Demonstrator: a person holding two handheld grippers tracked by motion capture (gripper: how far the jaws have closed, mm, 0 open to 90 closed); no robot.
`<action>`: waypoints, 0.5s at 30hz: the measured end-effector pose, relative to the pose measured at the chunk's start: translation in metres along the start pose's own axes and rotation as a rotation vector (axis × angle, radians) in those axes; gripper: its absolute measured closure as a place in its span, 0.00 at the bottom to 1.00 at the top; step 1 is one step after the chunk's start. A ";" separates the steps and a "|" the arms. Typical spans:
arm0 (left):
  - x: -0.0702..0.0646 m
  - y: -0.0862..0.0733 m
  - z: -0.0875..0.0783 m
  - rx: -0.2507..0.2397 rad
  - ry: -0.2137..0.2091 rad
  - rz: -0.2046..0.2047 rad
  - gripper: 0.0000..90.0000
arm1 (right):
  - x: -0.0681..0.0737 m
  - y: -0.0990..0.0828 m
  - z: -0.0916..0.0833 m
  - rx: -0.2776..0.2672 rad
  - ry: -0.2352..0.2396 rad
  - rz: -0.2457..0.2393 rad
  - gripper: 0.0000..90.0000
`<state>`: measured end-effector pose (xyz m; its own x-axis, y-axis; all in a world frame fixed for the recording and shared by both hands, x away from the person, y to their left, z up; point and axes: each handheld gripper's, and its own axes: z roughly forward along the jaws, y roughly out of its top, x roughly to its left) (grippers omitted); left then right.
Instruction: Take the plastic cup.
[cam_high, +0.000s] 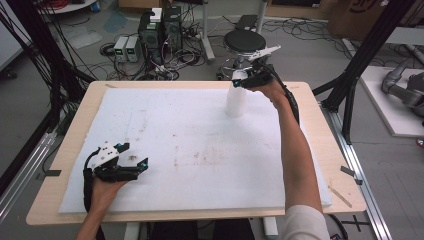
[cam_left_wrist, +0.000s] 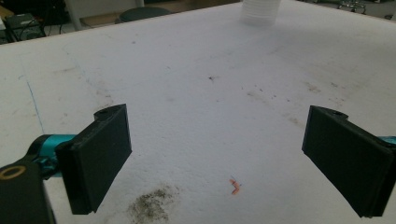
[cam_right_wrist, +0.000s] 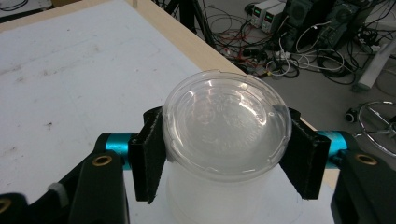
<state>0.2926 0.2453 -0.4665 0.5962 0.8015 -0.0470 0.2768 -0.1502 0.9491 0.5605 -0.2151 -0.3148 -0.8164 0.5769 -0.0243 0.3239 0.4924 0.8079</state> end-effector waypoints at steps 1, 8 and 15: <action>0.000 0.000 0.000 0.001 0.000 0.000 0.09 | 0.000 0.000 0.000 -0.003 -0.003 -0.003 0.43; 0.000 0.000 0.000 0.001 0.000 -0.001 0.09 | 0.000 0.001 -0.002 -0.013 -0.006 0.001 0.43; 0.000 0.000 0.000 0.002 0.001 -0.002 0.09 | 0.000 0.003 -0.007 -0.031 -0.011 -0.004 0.43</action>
<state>0.2929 0.2452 -0.4665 0.5950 0.8022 -0.0485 0.2798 -0.1501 0.9483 0.5586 -0.2183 -0.3086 -0.8122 0.5823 -0.0343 0.3053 0.4745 0.8256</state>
